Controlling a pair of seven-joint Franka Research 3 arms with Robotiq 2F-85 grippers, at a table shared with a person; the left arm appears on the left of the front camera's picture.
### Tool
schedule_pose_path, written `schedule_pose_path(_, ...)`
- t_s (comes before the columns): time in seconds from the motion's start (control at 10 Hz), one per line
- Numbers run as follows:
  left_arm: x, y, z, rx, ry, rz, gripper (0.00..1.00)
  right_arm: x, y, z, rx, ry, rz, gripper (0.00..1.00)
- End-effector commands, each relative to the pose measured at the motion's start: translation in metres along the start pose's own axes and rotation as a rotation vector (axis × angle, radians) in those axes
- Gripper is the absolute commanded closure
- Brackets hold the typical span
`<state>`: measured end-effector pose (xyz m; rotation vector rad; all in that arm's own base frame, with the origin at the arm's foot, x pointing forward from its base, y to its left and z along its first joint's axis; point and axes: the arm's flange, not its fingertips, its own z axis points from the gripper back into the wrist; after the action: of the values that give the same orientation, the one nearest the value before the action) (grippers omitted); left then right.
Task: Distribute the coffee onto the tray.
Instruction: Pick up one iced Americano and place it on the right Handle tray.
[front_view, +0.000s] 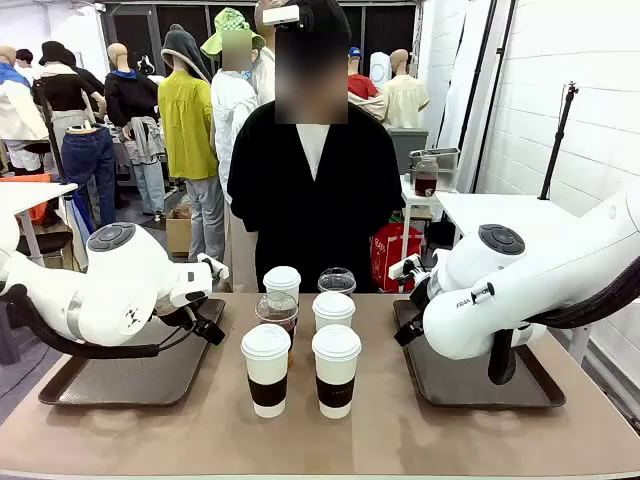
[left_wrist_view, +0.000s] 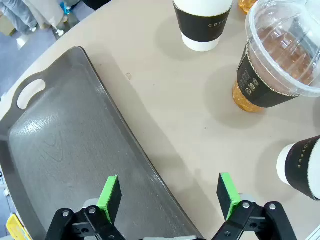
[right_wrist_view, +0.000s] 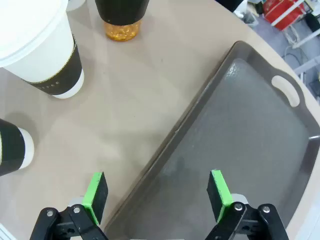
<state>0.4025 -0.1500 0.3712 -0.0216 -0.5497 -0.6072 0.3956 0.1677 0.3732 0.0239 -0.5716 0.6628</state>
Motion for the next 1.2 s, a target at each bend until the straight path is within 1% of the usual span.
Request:
schedule_pose_path(0.0,0.0000,-0.0001,0.0000,0.000,0.000,0.000,0.00,0.0000,0.0000,0.0000,0.000,0.000,0.000,0.00)
schedule_pose_path(1.1,0.0000,-0.0001,0.0000,0.000,0.000,0.000,0.00,0.0000,0.0000,0.0000,0.000,0.000,0.000,0.00)
